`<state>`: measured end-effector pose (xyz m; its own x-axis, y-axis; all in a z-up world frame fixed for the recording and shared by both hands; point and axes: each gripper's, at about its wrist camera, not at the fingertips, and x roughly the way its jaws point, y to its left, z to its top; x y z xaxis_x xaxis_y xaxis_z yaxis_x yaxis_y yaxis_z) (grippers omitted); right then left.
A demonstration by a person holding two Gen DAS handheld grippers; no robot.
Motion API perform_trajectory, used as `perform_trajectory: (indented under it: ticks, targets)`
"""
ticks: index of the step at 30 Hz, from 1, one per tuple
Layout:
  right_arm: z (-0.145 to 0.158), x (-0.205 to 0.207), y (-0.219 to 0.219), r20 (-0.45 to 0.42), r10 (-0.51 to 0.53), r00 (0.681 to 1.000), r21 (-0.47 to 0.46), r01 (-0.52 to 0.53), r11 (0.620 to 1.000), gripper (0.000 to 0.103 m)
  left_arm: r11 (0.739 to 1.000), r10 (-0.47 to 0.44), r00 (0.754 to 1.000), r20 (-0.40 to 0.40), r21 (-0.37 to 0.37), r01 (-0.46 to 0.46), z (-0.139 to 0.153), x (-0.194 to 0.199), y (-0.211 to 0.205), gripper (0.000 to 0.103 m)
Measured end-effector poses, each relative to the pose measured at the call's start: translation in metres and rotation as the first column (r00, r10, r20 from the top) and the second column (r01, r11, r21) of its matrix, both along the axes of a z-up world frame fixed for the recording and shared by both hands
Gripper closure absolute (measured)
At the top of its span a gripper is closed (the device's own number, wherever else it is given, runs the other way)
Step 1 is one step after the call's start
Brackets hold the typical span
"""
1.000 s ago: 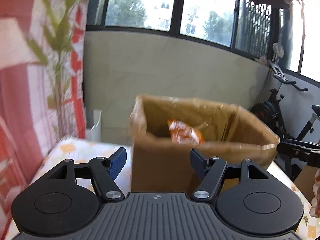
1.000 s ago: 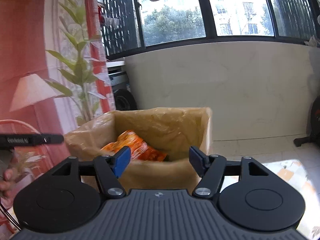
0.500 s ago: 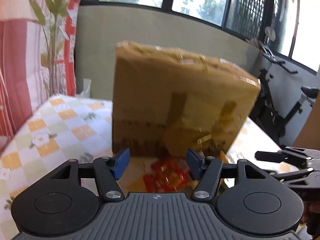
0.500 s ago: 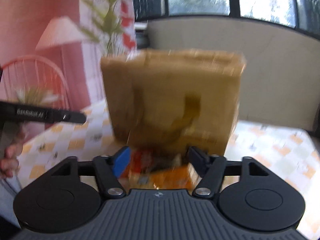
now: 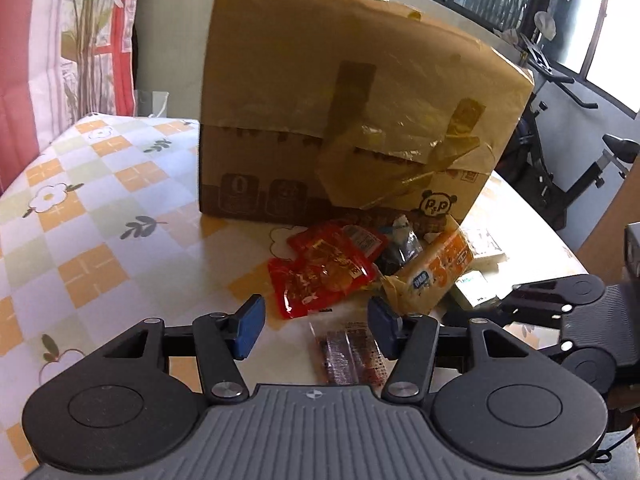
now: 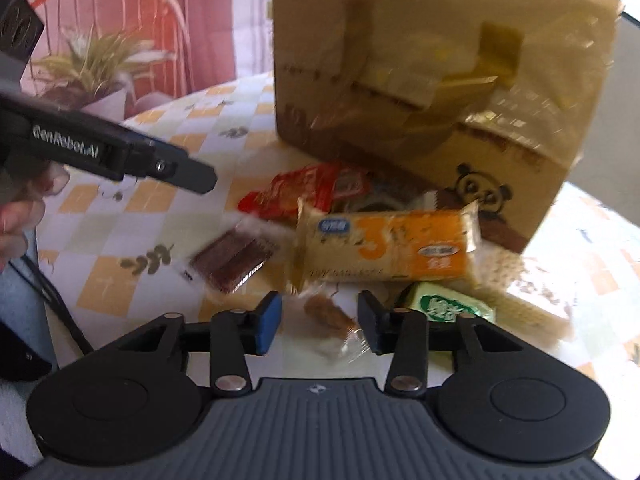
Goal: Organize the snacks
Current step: 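Lower both tools to the table and grasp small jerky packets with each tool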
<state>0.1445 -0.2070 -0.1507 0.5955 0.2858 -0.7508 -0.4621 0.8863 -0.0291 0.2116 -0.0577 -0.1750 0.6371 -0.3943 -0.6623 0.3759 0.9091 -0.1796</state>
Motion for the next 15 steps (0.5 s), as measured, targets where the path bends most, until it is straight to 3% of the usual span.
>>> perform_trajectory:
  ticks: [2, 10, 15]
  targets:
    - [-0.003, -0.002, -0.001, -0.002, 0.021, 1.000, 0.015, -0.021, 1.000, 0.083, 1.000, -0.011, 1.000, -0.018, 0.008, 0.011, -0.003, 0.001, -0.007, 0.044]
    - [-0.011, -0.013, -0.028, 0.070, -0.098, 0.993, 0.141, 0.088, 0.986, 0.084, 0.996, -0.054, 0.996, -0.069, 0.072, 0.059, -0.017, 0.000, -0.033, 0.044]
    - [-0.010, -0.013, -0.044, 0.076, -0.192, 0.978, 0.185, 0.175, 0.967, 0.085, 0.994, -0.032, 0.996, -0.078, 0.097, 0.040, -0.021, 0.002, -0.040, 0.044]
